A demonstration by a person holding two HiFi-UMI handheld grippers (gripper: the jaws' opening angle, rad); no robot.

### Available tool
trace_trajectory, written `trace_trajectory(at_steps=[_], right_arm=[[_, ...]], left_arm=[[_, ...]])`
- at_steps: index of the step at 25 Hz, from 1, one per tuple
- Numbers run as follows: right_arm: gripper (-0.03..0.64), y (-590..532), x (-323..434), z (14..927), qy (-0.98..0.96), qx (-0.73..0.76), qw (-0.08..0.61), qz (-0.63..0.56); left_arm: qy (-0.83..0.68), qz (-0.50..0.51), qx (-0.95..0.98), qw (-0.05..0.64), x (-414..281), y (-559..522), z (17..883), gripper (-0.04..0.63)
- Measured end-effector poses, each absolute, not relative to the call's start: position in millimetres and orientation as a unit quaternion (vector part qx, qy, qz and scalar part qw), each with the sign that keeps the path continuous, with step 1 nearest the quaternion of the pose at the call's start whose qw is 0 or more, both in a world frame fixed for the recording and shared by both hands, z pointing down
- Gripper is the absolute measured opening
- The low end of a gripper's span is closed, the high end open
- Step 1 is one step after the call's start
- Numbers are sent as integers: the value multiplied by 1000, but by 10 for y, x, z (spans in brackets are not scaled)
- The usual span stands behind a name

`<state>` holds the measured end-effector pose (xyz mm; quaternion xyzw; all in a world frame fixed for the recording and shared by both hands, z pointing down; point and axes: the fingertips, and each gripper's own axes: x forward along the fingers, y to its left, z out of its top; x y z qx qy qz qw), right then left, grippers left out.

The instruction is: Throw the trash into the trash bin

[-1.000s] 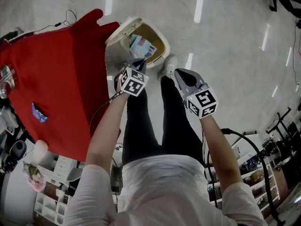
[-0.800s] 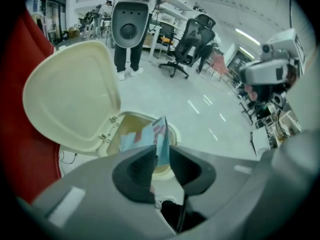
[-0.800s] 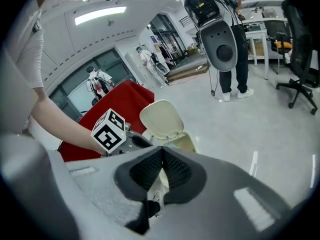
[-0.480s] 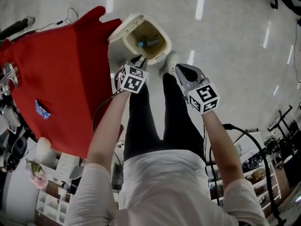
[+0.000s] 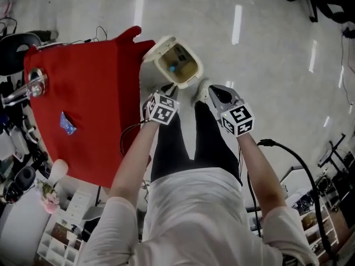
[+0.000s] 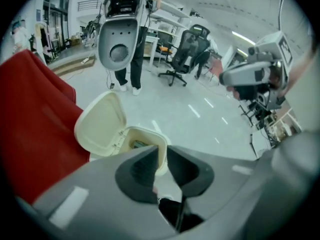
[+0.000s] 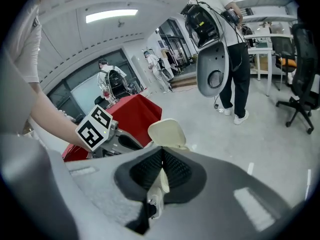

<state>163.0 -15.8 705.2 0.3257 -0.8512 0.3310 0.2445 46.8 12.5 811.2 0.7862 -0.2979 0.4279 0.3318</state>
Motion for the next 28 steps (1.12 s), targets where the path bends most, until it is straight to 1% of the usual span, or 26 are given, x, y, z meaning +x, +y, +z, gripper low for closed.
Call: trace_trajectory(at_steps=[6, 8, 19, 28], right_arm=[[0, -89, 1573, 6734, -857, 318, 249, 321], [0, -64, 1571, 6616, -859, 317, 249, 317], [0, -79, 1485, 6119, -872, 308, 252, 285], [0, 49, 1413, 5845, -879, 302, 251, 271]], left_arm=[[-301, 422, 793, 321, 486, 176, 7627, 38], [-302, 422, 794, 317, 474, 213, 7468, 7], [-302, 411, 807, 296, 331, 398, 6762, 6], [-335, 370, 810, 306, 191, 426, 6229, 6]])
